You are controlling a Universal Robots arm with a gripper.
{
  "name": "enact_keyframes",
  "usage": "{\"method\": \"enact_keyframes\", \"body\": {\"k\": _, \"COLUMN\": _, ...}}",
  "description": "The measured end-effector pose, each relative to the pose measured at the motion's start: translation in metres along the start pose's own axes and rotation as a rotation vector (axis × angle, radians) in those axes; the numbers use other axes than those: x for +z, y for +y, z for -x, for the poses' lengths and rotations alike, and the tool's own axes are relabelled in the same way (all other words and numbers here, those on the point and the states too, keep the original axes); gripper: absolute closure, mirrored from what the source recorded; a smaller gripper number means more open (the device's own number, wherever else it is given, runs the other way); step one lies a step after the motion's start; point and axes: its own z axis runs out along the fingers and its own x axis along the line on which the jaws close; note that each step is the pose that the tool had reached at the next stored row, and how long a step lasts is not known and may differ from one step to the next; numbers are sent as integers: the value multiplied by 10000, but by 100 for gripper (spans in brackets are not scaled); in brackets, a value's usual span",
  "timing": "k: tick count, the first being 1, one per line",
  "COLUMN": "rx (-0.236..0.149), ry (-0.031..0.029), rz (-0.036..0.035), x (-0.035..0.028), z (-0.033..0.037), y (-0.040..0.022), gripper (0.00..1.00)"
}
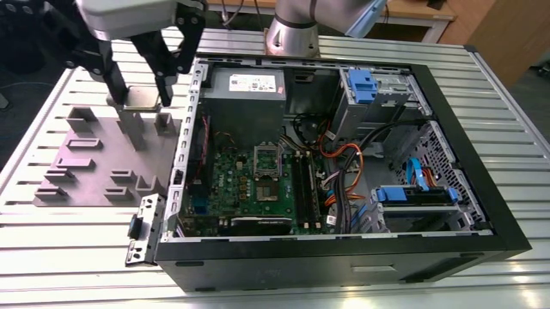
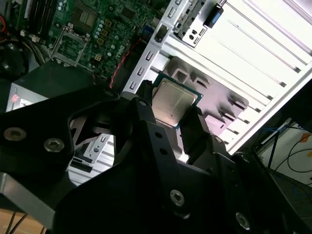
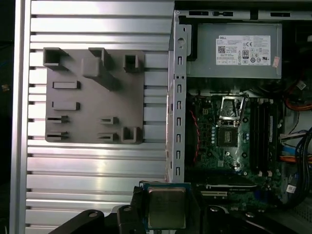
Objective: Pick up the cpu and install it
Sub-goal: 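Pick up the cpu and move it towards the insertion slot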
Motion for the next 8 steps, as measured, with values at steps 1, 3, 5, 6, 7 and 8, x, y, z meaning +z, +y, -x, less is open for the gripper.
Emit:
{"method": "enact_keyframes", "body": {"k": 1, "rx": 1, "ry": 0, "rz": 1, "x": 5, "z": 30, "y": 0, "gripper": 53}}
{"method": "enact_keyframes", "body": {"k": 3, "rx": 1, "ry": 1, "rz": 0, "x": 14, "z": 89, "y": -1, "gripper": 53}}
{"method": "enact_keyframes", "body": {"k": 5, "rx": 1, "ry": 2, "rz": 1, "x": 17, "z": 123, "y": -1, "gripper": 53}}
{"method": "enact_keyframes", "body": {"k": 6, "rx": 2, "ry": 2, "rz": 0, "x": 17, "z": 123, "y": -1, "gripper": 53}}
{"method": "enact_keyframes", "body": {"k": 7, "rx": 2, "ry": 3, "rz": -1, "x": 17, "z": 127, "y": -1, "gripper": 53}}
{"method": "enact_keyframes", "body": {"k": 8, "rx": 2, "ry": 2, "rz": 0, "x": 17, "z": 131, "y": -1, "gripper": 53}}
